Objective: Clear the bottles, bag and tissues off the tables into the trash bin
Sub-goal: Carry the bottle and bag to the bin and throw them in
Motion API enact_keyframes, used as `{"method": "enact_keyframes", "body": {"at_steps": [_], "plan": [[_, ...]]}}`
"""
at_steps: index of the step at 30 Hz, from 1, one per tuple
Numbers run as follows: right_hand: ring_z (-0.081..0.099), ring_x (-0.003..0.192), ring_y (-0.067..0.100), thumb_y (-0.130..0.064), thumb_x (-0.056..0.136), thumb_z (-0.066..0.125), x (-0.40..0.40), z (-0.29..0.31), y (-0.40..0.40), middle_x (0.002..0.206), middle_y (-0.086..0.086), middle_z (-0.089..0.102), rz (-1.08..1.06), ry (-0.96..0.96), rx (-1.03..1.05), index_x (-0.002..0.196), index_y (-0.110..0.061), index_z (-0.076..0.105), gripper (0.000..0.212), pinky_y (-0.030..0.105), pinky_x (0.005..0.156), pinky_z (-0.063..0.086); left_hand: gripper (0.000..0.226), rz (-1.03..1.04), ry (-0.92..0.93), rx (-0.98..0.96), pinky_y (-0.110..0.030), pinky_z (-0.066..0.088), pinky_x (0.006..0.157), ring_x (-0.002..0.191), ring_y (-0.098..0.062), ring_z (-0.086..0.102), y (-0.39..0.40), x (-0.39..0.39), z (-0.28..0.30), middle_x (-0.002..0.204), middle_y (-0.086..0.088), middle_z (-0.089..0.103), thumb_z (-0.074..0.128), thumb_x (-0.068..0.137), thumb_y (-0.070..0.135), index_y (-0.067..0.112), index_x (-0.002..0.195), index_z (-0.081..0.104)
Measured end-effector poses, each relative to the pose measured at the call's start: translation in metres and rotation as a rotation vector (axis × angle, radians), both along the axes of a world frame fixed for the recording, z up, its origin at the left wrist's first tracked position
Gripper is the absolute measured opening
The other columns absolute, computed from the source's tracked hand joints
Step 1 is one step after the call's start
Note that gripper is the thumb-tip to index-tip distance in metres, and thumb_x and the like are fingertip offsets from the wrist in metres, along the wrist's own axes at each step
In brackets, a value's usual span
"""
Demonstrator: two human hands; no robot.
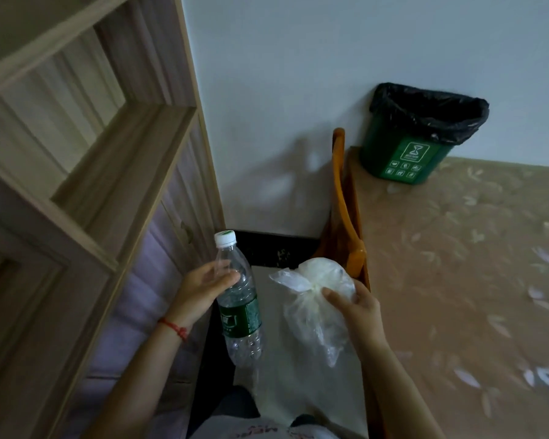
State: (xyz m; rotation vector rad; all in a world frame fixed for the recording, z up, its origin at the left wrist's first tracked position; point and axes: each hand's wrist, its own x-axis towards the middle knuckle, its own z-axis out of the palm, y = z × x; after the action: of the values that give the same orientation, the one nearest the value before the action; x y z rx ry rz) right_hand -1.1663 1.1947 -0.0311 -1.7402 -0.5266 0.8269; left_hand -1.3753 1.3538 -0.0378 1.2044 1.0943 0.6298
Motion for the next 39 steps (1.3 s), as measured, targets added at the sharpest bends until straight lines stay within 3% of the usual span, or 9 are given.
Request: {"method": "enact_keyframes", "body": {"at_steps": [10, 15, 20, 22, 26, 30, 33, 36, 39], "plan": [[0.069, 0.089, 0.021, -0.021, 0.076, 0.074, 0.034, 0.028, 0.099, 0.098, 0.007, 0.071, -0.137, -0.019, 0.077, 0.107, -0.014, 0.063, 0.034, 0.040, 0.079, 0.056, 0.018, -0.141, -0.023, 0.084, -0.007, 0.050, 0.060, 0.057, 0.006, 0.062, 0.123, 0.056, 0.028, 0.057, 0.015, 0.069, 0.059, 0.081, -0.005, 0.008, 0.094, 0.061], [0.070, 0.081, 0.016, -0.016, 0.077, 0.073, 0.056, 0.039, 0.138, 0.090, 0.005, 0.071, -0.200, -0.003, 0.113, 0.102, -0.011, 0.064, 0.028, 0.021, 0.061, 0.056, 0.020, -0.172, -0.044, 0.122, -0.006, 0.048, 0.058, 0.053, 0.009, 0.060, 0.167, 0.088, 0.040, 0.053, 0.019, 0.066, 0.061, 0.082, 0.000, 0.020, 0.081, 0.060], [0.070, 0.086, 0.021, -0.019, 0.075, 0.075, 0.087, 0.043, 0.177, 0.095, 0.007, 0.072, -0.216, 0.008, 0.130, 0.100, -0.020, 0.064, 0.027, 0.040, 0.077, 0.057, 0.018, -0.199, -0.075, 0.119, -0.007, 0.049, 0.060, 0.054, 0.009, 0.061, 0.207, 0.125, 0.044, 0.054, 0.020, 0.067, 0.060, 0.082, 0.000, 0.018, 0.083, 0.060], [0.070, 0.086, 0.021, -0.019, 0.075, 0.075, 0.103, 0.044, 0.193, 0.094, 0.006, 0.072, -0.229, 0.015, 0.144, 0.097, -0.023, 0.064, 0.025, 0.041, 0.078, 0.057, 0.014, -0.214, -0.079, 0.119, -0.011, 0.051, 0.065, 0.059, 0.007, 0.063, 0.223, 0.140, 0.045, 0.058, 0.020, 0.068, 0.068, 0.077, 0.008, 0.017, 0.087, 0.062], [0.069, 0.087, 0.021, -0.018, 0.077, 0.073, 0.137, 0.047, 0.223, 0.096, 0.007, 0.070, -0.246, 0.019, 0.159, 0.103, -0.018, 0.063, 0.028, 0.039, 0.076, 0.057, 0.040, -0.234, -0.039, 0.121, -0.028, 0.051, 0.078, 0.075, -0.009, 0.065, 0.261, 0.176, 0.046, 0.068, 0.016, 0.072, 0.076, 0.048, 0.044, 0.023, 0.081, 0.068], [0.071, 0.080, 0.013, -0.016, 0.078, 0.071, 0.173, 0.054, 0.247, 0.092, 0.002, 0.071, -0.288, 0.054, 0.198, 0.107, -0.016, 0.062, 0.030, 0.025, 0.064, 0.056, 0.011, -0.267, -0.050, 0.149, -0.025, 0.050, 0.075, 0.062, 0.004, 0.063, 0.288, 0.224, 0.055, 0.062, 0.018, 0.070, 0.070, 0.077, 0.015, 0.024, 0.081, 0.066], [0.071, 0.077, 0.015, -0.013, 0.079, 0.070, 0.198, 0.060, 0.262, 0.085, 0.003, 0.073, -0.322, 0.100, 0.231, 0.101, -0.015, 0.064, 0.024, 0.022, 0.057, 0.054, 0.007, -0.313, -0.096, 0.150, -0.014, 0.051, 0.063, 0.058, 0.003, 0.064, 0.307, 0.257, 0.066, 0.060, 0.015, 0.070, 0.070, 0.077, 0.017, 0.021, 0.080, 0.065], [0.072, 0.076, 0.021, -0.009, 0.078, 0.070, 0.216, 0.065, 0.271, 0.083, 0.007, 0.074, -0.380, 0.147, 0.251, 0.100, -0.010, 0.065, 0.022, 0.028, 0.060, 0.056, 0.021, -0.368, -0.146, 0.096, -0.013, 0.051, 0.057, 0.056, 0.001, 0.064, 0.323, 0.285, 0.074, 0.059, 0.012, 0.070, 0.074, 0.064, 0.030, 0.018, 0.078, 0.063], [0.071, 0.081, 0.027, -0.008, 0.079, 0.069, 0.230, 0.066, 0.274, 0.091, 0.013, 0.073, -0.447, 0.181, 0.261, 0.104, -0.006, 0.065, 0.025, 0.037, 0.068, 0.056, 0.056, -0.436, -0.135, 0.100, -0.013, 0.051, 0.056, 0.064, -0.003, 0.067, 0.338, 0.315, 0.073, 0.067, 0.012, 0.073, 0.077, 0.038, 0.056, 0.023, 0.081, 0.066]]}}
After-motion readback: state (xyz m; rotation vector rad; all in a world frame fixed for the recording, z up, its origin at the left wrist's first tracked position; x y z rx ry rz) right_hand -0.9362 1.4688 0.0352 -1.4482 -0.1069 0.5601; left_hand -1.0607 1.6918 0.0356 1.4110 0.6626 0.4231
